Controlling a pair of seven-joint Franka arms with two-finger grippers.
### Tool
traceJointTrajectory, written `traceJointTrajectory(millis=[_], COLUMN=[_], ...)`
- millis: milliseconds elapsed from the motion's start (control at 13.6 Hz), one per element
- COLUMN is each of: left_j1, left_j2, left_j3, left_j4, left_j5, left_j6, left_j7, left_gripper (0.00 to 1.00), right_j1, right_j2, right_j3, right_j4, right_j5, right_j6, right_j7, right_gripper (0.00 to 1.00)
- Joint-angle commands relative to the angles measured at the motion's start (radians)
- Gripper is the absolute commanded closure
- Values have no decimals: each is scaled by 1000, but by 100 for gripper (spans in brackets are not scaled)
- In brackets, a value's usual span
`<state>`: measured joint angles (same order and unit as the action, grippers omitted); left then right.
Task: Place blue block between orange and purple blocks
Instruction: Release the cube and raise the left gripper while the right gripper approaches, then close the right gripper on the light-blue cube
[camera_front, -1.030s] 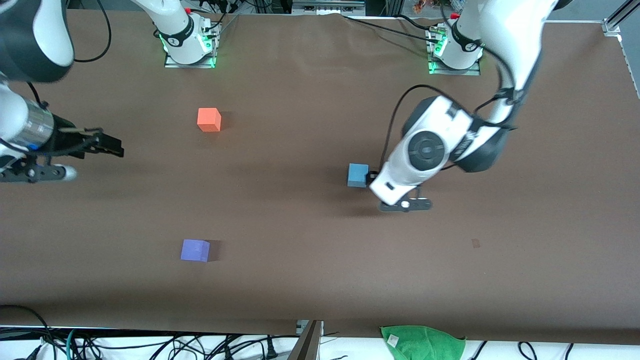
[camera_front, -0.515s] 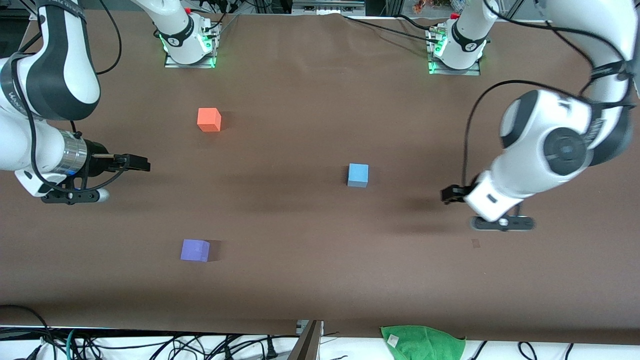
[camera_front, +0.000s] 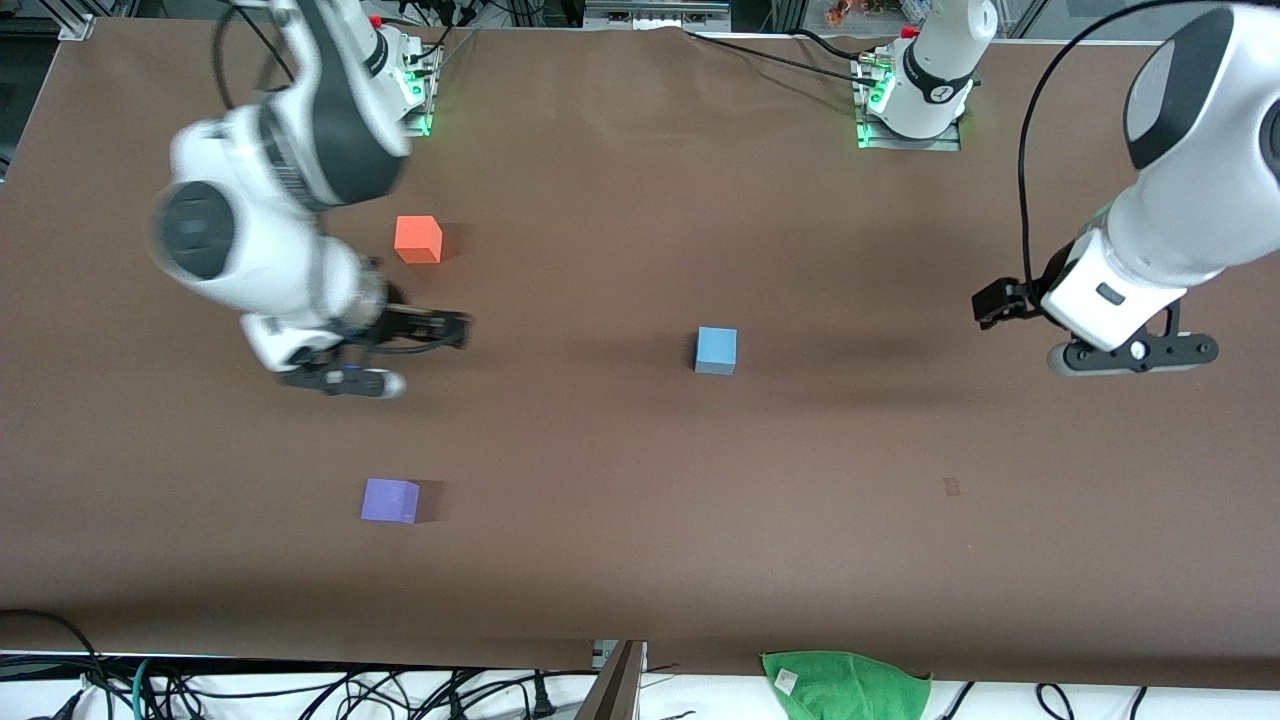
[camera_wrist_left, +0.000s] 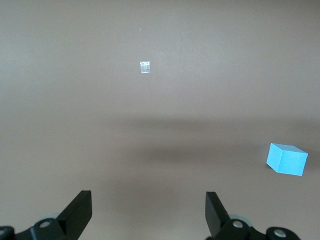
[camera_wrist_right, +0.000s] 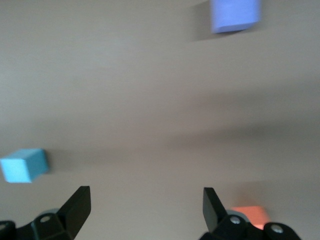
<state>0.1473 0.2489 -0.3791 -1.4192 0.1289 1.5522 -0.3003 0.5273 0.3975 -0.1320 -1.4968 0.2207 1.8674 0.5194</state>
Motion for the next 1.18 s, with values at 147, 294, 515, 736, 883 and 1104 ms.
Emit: traceJointTrajectory(millis=[147, 294, 515, 736, 883, 1104], left_j1=[-200, -203, -163, -129, -130, -134], left_j2=[-71, -208, -303, -292, -281, -280], left_j3=[299, 312, 284, 252, 252, 252], left_j4=[-72, -217, -340, -333, -330, -328], left_j5=[-146, -159, -166, -164, -166, -166], left_j6=[100, 164, 157, 178, 180, 175], left_j7=[81, 82, 87, 86, 86, 86], left_gripper=[0, 0, 0, 0, 0, 0], right_j1=[222, 301, 378, 395, 436, 450], right_j2=[150, 216, 378, 449, 486, 539], right_j3=[-12, -12, -18, -17, -23, -26], right_j4=[10, 15, 200, 285, 285, 308], right_j5=[13, 11, -9, -61, -66, -110], right_j6=[304, 471, 519, 527, 542, 543], right_j7=[334, 457, 623, 695, 703, 706], right_gripper=[1, 1, 1, 1, 1, 1])
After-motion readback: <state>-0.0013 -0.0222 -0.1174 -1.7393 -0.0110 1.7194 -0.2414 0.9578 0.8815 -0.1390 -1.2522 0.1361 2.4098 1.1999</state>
